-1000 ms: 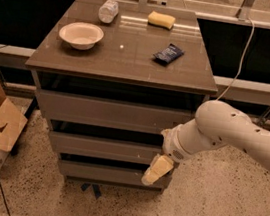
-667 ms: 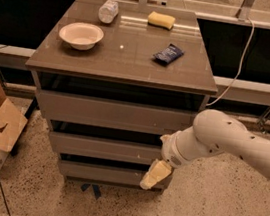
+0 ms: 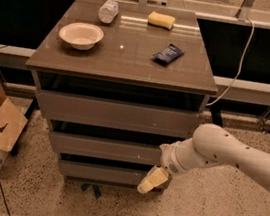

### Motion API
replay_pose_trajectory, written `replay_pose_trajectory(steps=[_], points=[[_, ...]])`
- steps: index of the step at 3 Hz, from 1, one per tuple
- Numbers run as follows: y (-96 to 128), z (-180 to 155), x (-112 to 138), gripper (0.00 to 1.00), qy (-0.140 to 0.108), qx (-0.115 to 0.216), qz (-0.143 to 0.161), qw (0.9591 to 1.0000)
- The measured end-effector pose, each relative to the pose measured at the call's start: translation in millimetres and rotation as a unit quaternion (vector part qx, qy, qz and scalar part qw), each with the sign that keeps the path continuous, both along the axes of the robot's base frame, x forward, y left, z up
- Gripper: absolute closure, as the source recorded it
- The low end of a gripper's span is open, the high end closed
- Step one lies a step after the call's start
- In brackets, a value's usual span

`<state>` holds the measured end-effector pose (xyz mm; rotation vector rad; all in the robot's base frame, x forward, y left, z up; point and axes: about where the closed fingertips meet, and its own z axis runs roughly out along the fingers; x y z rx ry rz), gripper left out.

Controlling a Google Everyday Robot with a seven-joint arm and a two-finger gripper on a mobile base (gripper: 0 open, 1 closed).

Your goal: Open bottom drawer

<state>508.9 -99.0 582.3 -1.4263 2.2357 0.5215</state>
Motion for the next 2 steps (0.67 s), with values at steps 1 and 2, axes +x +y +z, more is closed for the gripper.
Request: replay_pose_trajectory(steps=[1, 2], points=[[-0.8, -19.7, 1.0, 0.0, 0.011, 0.016, -0.014, 0.9997], [-1.5, -37.1, -0.4, 0.0, 0.024, 0.029, -0.026, 0.999]])
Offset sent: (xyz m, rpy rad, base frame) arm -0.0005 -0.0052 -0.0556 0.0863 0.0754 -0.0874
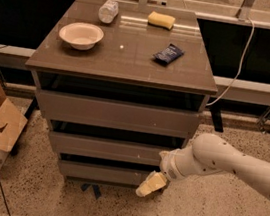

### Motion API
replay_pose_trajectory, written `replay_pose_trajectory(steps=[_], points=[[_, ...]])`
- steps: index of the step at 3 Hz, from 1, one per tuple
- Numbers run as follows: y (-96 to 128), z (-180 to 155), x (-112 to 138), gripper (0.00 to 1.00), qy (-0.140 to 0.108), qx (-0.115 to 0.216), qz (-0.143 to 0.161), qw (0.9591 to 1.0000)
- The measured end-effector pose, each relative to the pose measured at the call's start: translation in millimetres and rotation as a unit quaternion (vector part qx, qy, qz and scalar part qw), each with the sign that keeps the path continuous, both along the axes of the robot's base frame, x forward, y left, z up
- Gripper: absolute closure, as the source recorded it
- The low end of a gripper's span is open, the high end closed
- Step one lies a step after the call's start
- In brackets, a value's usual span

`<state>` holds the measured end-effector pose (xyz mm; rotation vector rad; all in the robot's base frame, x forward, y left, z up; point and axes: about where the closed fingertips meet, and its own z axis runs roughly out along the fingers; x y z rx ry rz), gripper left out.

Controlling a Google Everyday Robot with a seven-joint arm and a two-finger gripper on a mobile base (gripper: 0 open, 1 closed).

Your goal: Open bottom drawer

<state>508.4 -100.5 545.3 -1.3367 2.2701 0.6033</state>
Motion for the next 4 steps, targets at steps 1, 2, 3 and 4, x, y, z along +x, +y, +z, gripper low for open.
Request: replay_pose_trajectory(steps=[1, 2, 3, 4], points=[[-0.2, -13.7, -1.2, 0.0, 0.01, 0.008, -0.009, 0.9999], [0.4, -25.2, -1.5, 0.0, 0.018, 0.014, -0.014, 0.9996], [-3.8, -54.3, 4.1, 0.0, 0.041, 0.014, -0.021, 0.9988], [-3.8, -54.3, 4.1, 0.0, 0.041, 0.014, -0.021, 0.9988]])
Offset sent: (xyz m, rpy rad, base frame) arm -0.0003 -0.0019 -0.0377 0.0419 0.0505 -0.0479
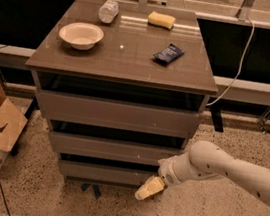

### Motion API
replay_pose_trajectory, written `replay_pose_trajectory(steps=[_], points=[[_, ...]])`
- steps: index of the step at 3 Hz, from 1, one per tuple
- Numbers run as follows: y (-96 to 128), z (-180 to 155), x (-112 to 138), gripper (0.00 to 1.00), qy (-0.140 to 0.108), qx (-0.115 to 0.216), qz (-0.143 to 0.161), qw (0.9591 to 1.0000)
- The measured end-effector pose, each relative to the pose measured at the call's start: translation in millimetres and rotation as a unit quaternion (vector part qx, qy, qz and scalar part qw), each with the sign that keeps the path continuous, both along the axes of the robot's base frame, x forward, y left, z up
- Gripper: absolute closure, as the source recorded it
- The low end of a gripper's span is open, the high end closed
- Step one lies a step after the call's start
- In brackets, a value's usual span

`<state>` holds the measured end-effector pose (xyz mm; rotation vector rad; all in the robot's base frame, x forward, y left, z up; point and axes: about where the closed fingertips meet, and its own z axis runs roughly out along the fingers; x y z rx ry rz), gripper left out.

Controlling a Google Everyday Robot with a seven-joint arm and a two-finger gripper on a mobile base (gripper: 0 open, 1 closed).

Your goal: Open bottom drawer

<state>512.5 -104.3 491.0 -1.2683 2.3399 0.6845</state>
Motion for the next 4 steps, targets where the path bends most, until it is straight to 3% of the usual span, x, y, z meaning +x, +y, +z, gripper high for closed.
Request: replay_pose_trajectory(steps=[2, 4], points=[[13.1, -41.9, 14.4, 0.0, -0.025, -0.05, 0.044, 0.9975], [1.5, -81.4, 27.2, 0.0, -0.034, -0.058, 0.025, 0.9974]])
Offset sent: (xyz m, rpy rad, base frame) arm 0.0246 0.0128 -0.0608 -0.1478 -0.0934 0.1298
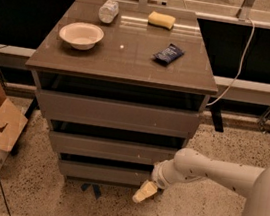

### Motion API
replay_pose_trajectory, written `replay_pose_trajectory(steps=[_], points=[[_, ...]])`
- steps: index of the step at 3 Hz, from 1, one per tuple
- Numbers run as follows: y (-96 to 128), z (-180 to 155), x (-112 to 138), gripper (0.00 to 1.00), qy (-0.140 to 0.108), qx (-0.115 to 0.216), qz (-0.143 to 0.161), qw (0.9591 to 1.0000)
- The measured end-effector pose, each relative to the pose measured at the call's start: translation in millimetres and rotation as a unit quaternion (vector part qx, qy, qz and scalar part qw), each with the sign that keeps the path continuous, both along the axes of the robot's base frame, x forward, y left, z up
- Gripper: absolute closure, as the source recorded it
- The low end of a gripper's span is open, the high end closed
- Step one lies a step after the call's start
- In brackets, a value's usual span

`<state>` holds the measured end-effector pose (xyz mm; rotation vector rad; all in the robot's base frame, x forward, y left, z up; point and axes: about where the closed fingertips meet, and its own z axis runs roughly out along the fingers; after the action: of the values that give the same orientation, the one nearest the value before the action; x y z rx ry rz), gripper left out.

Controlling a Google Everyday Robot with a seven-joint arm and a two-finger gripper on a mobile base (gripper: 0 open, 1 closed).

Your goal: Open bottom drawer

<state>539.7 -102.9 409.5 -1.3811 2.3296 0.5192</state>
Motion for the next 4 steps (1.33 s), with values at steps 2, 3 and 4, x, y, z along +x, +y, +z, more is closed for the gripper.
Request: replay_pose_trajectory(steps=[2, 3, 4], points=[[-11.6, -35.8, 10.2, 0.0, 0.01, 0.013, -0.026, 0.9995], [-14.4, -49.2, 15.0, 0.0, 0.017, 0.017, -0.035, 0.9991], [-21.7, -75.8, 24.5, 0.0, 0.036, 0.027, -0.054, 0.9975]])
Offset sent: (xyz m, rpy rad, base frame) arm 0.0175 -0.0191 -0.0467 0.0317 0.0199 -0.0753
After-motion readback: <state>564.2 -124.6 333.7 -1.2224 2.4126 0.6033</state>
